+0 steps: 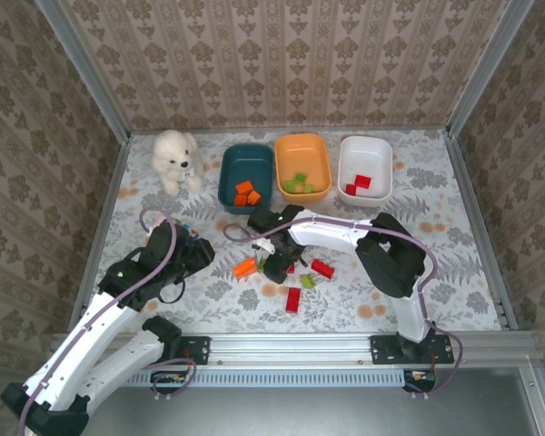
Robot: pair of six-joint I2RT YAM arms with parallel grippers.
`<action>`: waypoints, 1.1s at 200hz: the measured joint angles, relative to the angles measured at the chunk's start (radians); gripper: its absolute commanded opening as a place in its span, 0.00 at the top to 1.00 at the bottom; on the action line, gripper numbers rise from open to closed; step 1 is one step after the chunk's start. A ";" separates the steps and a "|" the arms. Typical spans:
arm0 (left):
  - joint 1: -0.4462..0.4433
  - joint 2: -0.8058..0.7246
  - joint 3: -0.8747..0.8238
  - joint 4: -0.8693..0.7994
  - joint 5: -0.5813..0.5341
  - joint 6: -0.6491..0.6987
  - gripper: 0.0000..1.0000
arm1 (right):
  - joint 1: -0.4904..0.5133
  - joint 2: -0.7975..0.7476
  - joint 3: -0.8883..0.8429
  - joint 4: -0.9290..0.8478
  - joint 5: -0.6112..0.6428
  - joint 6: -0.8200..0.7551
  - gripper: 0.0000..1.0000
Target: Sort the legos into containers by color
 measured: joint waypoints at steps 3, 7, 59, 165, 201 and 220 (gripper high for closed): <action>0.000 0.000 0.000 0.000 0.000 0.000 0.41 | 0.000 0.006 0.004 0.000 0.000 0.002 0.20; 0.000 0.001 0.000 0.000 0.000 0.000 0.41 | 0.000 0.013 0.008 0.001 0.000 -0.001 0.21; 0.000 0.002 0.000 0.000 0.004 0.000 0.41 | 0.000 0.040 0.015 0.000 -0.003 0.002 0.54; -0.054 0.153 0.008 0.121 0.069 0.024 0.41 | -0.261 -0.313 -0.041 0.042 0.008 0.197 0.69; -0.087 0.272 0.068 0.180 0.087 0.060 0.40 | -0.517 -0.397 0.037 0.049 0.054 0.332 0.68; -0.101 0.339 0.116 0.208 0.094 0.086 0.40 | -0.600 -0.336 0.095 0.038 0.107 0.401 0.63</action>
